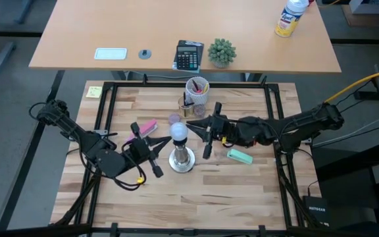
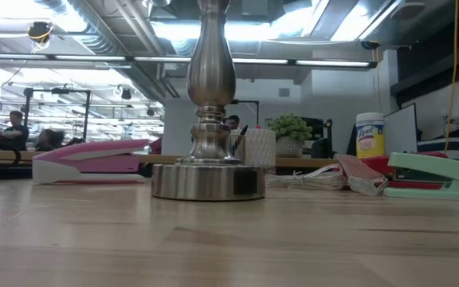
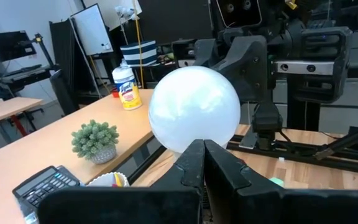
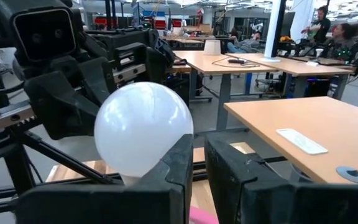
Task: Screw lightbulb
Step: Insert the lightbulb into the lamp socket
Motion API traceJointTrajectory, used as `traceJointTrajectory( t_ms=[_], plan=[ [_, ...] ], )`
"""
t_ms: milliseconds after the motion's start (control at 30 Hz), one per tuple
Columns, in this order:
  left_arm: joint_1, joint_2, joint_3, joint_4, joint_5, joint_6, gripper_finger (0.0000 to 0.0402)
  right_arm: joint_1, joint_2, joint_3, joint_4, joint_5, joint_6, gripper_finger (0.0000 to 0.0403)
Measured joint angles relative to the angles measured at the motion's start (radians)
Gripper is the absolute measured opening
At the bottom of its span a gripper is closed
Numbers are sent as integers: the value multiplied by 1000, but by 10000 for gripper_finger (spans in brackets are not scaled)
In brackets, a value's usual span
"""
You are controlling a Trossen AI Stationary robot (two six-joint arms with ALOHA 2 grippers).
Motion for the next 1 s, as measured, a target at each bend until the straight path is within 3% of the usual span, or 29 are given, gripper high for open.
traceJointTrajectory(
  t_ms=[1000],
  plan=[
    [4, -2, 0, -50, -64, -45, 1, 75, 2, -1, -14, 15, 50, 48]
  ],
)
